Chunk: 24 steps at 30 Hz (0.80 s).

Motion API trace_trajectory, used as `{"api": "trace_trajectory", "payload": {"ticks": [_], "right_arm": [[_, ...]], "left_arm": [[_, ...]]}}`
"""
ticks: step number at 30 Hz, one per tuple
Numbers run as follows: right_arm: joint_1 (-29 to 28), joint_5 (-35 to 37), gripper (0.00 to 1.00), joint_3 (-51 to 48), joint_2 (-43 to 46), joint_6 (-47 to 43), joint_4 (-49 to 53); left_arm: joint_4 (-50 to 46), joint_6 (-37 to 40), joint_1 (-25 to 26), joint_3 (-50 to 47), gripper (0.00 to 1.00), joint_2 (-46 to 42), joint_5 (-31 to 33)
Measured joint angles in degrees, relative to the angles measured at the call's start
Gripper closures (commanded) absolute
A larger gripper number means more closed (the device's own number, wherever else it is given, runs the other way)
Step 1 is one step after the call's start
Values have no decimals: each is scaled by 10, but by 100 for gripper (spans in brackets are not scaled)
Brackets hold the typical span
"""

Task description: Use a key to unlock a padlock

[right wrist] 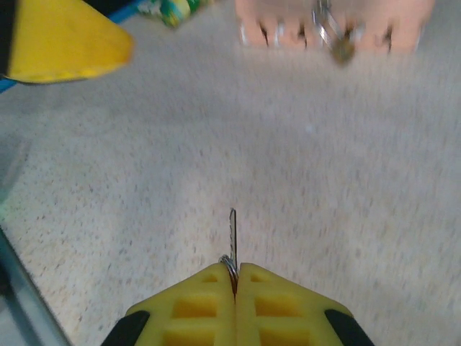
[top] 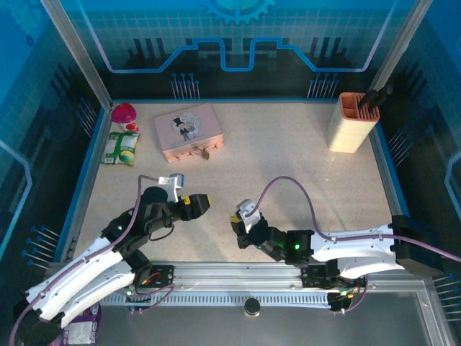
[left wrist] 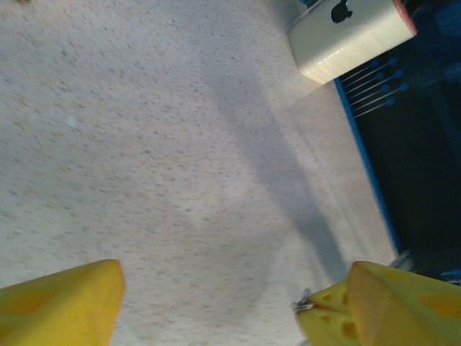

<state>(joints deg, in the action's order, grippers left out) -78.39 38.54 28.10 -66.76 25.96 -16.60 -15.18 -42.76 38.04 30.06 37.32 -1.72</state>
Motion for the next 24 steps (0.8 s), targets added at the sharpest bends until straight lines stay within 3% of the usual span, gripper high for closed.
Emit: {"api": "trace_trajectory", "payload": {"ticks": [10, 16, 24], "right_arm": [[-13, 94, 100, -10, -94, -263, -242], [-19, 133, 100, 10, -145, -332, -301], [-20, 151, 100, 38, -184, -362, -322]], "left_arm": [[-41, -57, 0, 95, 55, 112, -32], [-65, -69, 3, 115, 60, 135, -33], [-82, -81, 9, 124, 64, 144, -37]]}}
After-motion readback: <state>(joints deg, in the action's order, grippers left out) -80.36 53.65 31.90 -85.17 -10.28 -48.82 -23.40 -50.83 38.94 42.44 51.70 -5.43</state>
